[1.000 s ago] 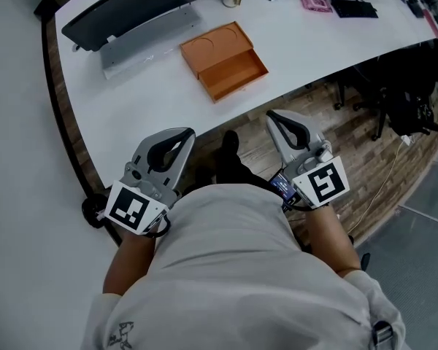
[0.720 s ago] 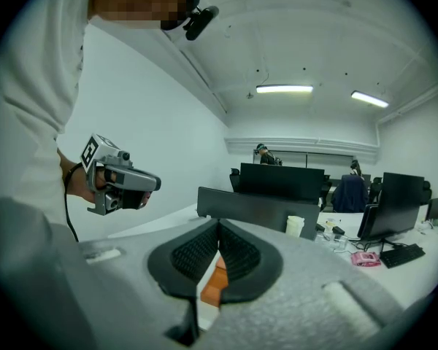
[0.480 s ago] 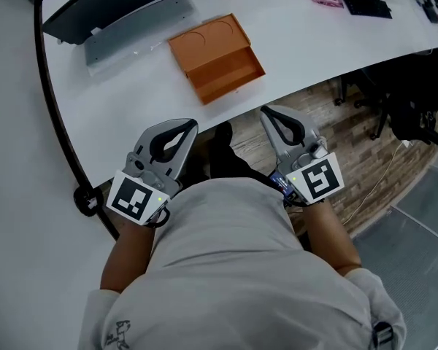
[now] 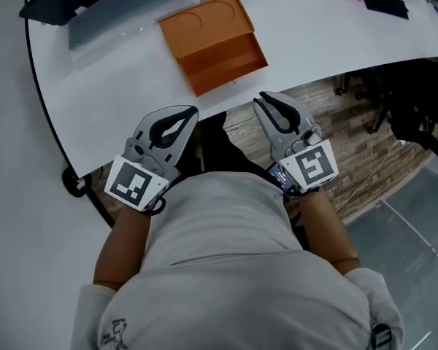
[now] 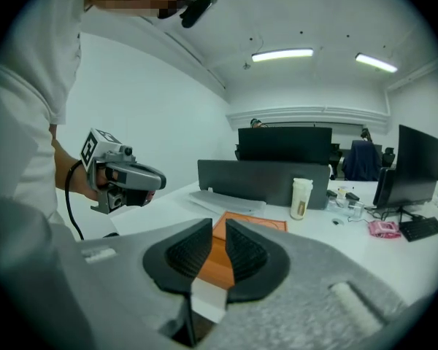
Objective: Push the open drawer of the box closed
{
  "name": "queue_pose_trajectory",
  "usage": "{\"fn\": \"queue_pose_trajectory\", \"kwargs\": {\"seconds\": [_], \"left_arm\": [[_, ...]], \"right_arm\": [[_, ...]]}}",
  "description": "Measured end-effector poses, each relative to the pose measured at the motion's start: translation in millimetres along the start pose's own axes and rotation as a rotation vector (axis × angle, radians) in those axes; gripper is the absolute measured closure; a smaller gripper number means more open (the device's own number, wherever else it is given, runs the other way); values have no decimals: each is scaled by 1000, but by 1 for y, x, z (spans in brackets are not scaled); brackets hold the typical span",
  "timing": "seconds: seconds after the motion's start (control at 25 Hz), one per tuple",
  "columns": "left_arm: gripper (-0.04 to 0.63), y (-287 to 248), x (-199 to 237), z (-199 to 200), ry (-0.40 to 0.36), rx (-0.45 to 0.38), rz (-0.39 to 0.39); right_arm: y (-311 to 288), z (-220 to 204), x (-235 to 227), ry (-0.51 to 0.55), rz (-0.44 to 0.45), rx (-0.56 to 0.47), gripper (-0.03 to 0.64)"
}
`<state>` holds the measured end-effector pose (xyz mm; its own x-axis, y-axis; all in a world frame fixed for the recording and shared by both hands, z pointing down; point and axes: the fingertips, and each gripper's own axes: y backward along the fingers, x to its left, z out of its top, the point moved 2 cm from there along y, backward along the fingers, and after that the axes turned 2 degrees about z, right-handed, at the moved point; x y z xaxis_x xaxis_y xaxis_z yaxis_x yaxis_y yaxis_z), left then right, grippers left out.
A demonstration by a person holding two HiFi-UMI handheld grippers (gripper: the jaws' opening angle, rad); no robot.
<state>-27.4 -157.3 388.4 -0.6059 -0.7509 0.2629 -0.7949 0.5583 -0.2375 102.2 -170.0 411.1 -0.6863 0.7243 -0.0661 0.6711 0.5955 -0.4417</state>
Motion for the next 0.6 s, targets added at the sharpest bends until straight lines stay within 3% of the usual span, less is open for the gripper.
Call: {"fn": "queue_pose_trajectory", "kwargs": {"seconds": [0.6], "left_arm": [[597, -41, 58, -74, 64, 70, 9]], "right_arm": [[-87, -128, -33, -114, 46, 190, 524]]}}
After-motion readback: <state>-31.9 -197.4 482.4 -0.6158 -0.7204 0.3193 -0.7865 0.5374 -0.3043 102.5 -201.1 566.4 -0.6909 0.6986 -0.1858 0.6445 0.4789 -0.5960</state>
